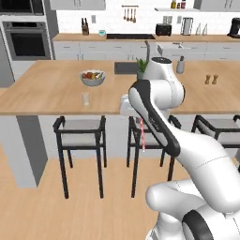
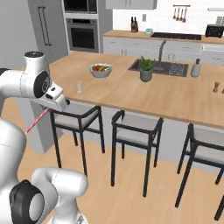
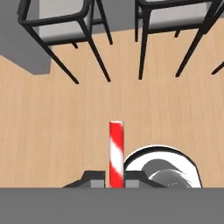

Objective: Take a straw from the drawer in front and place it inside the glass cup on the dining counter.

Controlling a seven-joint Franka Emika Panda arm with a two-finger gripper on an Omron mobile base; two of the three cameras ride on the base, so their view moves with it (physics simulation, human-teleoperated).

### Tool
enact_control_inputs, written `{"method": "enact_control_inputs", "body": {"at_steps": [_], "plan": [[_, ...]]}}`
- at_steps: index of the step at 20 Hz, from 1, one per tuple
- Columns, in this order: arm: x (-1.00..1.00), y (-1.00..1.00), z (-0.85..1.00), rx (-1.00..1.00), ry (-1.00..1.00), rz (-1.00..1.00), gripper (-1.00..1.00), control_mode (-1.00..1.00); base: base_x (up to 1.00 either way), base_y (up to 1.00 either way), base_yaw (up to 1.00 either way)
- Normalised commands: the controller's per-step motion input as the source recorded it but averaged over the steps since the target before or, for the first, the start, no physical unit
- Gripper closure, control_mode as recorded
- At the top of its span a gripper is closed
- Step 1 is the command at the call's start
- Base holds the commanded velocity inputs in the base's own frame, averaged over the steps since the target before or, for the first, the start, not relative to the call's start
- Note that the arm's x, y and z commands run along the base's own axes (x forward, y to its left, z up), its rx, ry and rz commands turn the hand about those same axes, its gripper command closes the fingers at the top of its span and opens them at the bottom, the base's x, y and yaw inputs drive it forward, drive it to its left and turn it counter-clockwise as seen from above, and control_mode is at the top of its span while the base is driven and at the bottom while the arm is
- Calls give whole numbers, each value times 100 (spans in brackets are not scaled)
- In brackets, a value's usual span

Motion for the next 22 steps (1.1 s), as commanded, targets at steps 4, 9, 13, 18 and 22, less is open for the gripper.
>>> {"method": "enact_control_inputs", "body": {"at_steps": [4,9,13,18,22], "plan": [[0,0,0,0,0,0,100,100,43,100,-23],[0,0,0,0,0,0,100,100,62,91,-26],[0,0,0,0,0,0,100,100,82,61,-30],[0,0,0,0,0,0,100,100,95,55,-34],[0,0,0,0,0,0,100,100,87,50,-32]]}}
